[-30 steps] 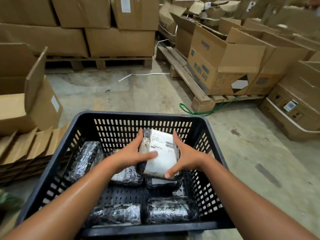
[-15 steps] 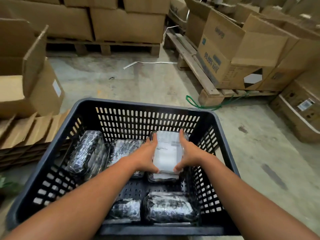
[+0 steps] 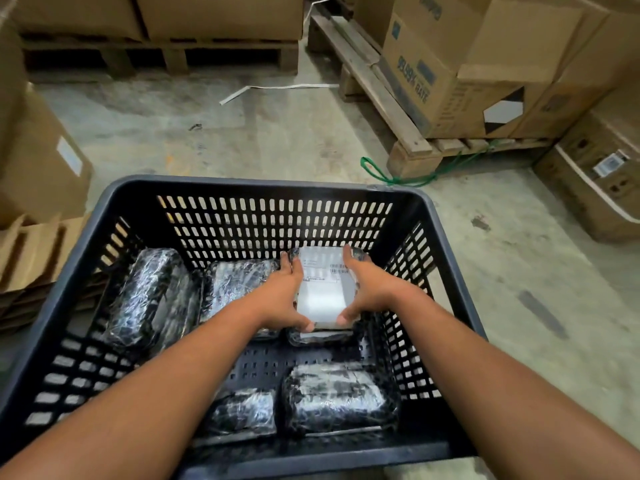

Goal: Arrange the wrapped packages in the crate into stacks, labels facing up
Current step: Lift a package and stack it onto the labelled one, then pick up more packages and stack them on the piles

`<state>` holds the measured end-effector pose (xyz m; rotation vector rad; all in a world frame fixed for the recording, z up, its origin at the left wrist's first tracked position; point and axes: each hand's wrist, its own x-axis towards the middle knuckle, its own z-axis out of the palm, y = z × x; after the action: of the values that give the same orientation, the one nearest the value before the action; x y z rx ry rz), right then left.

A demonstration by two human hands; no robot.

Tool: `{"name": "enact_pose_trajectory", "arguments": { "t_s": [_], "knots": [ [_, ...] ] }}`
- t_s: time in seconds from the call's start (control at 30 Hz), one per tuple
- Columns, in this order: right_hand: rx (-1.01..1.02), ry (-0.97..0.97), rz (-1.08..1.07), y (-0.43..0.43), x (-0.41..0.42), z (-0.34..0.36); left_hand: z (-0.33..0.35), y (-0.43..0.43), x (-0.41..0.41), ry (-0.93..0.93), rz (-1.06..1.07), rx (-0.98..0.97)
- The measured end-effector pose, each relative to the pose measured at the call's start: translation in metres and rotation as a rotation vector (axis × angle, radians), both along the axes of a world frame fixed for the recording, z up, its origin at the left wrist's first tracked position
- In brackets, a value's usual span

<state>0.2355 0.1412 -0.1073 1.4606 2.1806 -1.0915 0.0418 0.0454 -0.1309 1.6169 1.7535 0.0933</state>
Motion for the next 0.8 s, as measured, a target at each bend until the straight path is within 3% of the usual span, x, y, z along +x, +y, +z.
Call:
{"name": "enact_pose_trajectory", "arguments": {
  "t_s": [0.3,0.43,0.63,0.8],
  "knots": [
    [0.074,-0.009,0.094,-0.024,0.014,0.039,0.045,-0.017,-0.009,0.001,-0.11,0.09],
    [0.154,0.0,0.117,-0.035,0.034,0.059,0.071,-0.038,-0.003,-0.111,-0.215,0.068],
    [-0.241,-0.12,0.266,-0.068,0.044,0.048,0.063,-0.067,0.02,-0.1,-0.433,-0.166],
    [-0.165,-0.223,0.36,-0.084,0.037,0.045,0.05,-0.068,0.029,0.056,-0.582,-0.223]
  ]
}}
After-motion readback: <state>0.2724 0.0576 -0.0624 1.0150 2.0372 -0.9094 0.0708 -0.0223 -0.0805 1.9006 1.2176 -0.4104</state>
